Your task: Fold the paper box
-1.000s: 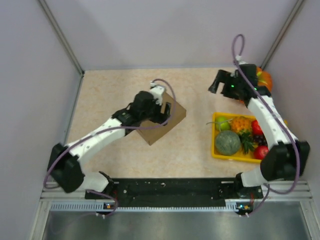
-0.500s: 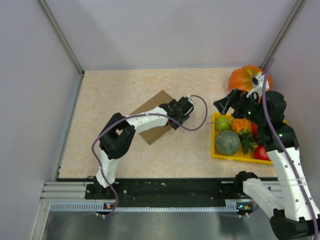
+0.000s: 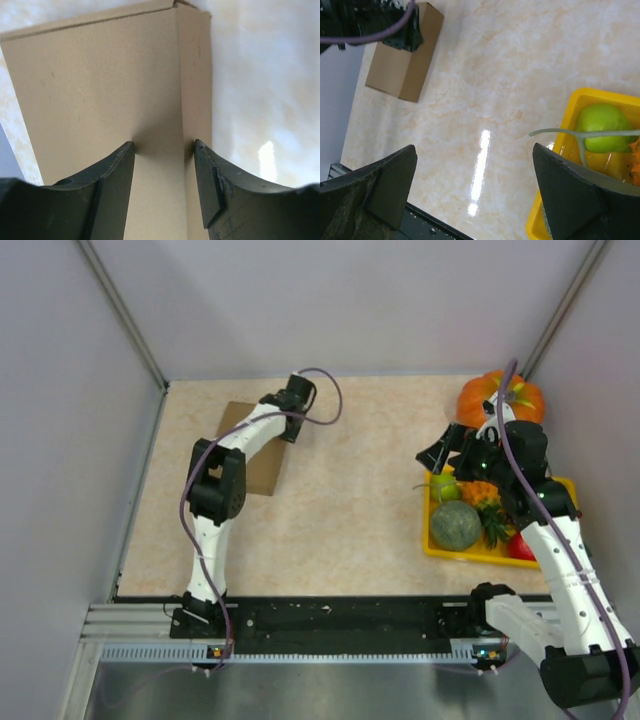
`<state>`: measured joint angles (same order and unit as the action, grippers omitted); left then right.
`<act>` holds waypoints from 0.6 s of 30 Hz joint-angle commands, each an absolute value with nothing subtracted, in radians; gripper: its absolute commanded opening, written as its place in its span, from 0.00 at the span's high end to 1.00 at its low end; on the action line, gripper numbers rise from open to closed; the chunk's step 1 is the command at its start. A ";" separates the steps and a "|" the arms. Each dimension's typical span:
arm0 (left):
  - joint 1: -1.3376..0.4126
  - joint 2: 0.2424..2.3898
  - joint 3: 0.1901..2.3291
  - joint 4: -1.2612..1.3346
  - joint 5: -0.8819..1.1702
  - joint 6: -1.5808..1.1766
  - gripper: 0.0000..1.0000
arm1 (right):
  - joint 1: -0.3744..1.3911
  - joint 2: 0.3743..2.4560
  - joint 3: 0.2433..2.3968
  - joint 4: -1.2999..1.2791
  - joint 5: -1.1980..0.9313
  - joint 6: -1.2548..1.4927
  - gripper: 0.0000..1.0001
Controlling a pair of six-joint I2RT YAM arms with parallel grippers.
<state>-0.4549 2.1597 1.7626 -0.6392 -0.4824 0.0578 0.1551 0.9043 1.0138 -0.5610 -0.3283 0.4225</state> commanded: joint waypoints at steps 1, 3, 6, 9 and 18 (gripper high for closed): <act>-0.274 2.307 2.038 -0.770 -0.437 0.038 0.45 | 0.160 0.911 1.012 -0.497 -0.362 0.429 0.03; -0.232 2.353 2.112 -0.769 -0.395 0.049 0.46 | 0.160 0.920 1.011 -0.495 -0.370 0.431 0.03; -0.173 2.416 2.206 -0.756 -0.376 0.084 0.46 | 0.160 0.931 1.008 -0.495 -0.370 0.426 0.03; -0.132 2.456 2.255 -0.744 -0.357 0.123 0.48 | 0.158 0.931 0.994 -0.495 -0.368 0.426 0.03; -0.074 2.372 2.039 -0.634 -0.337 0.291 0.48 | 0.160 0.973 0.983 -0.497 -0.403 0.431 0.03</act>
